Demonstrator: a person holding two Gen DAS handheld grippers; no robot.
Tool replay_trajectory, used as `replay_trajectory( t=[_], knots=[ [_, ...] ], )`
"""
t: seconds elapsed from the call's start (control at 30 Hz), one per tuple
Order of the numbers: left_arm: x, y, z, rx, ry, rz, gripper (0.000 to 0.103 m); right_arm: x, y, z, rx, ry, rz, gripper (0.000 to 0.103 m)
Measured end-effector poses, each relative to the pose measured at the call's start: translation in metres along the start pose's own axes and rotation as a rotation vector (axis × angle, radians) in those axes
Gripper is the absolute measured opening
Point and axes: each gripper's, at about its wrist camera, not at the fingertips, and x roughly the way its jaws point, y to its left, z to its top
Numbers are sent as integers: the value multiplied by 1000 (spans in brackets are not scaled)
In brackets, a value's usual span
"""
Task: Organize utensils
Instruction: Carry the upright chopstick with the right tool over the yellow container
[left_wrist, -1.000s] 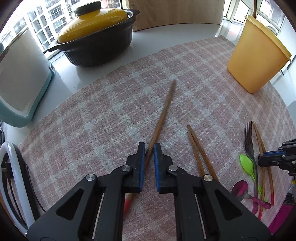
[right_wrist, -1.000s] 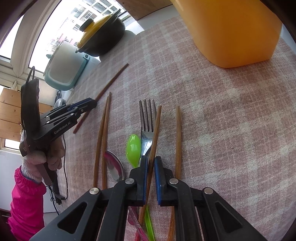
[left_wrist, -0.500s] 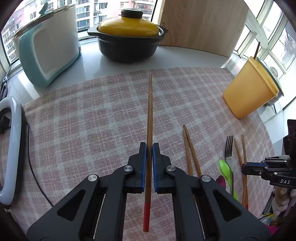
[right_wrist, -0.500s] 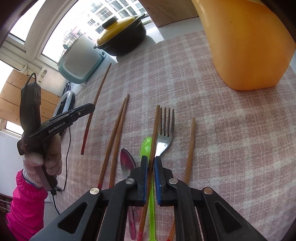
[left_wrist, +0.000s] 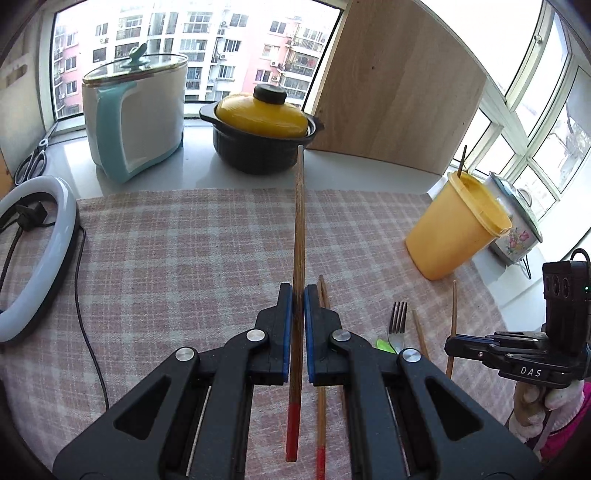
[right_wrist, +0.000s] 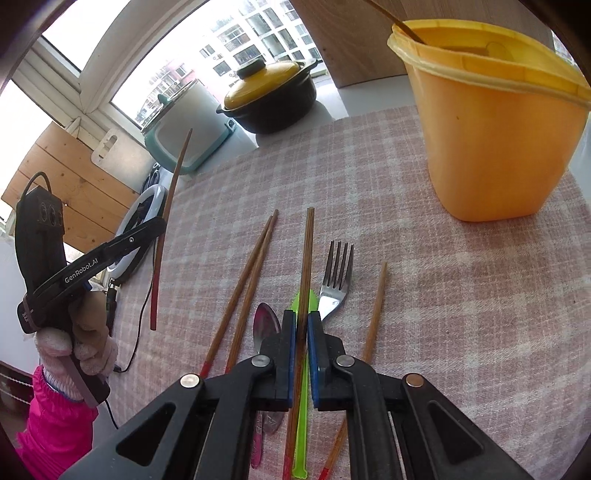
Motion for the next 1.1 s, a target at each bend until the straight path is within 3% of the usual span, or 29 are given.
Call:
replay_trajectory(
  t=[0.5,1.1],
  knots=[
    [-35,-80,1,-18,-182,-54,4,-58,-31,5,-23,-99,20,3],
    [-10,-152,43,-127,-333,-157,4,-157,-90,44,-16,-273,54,3]
  ],
)
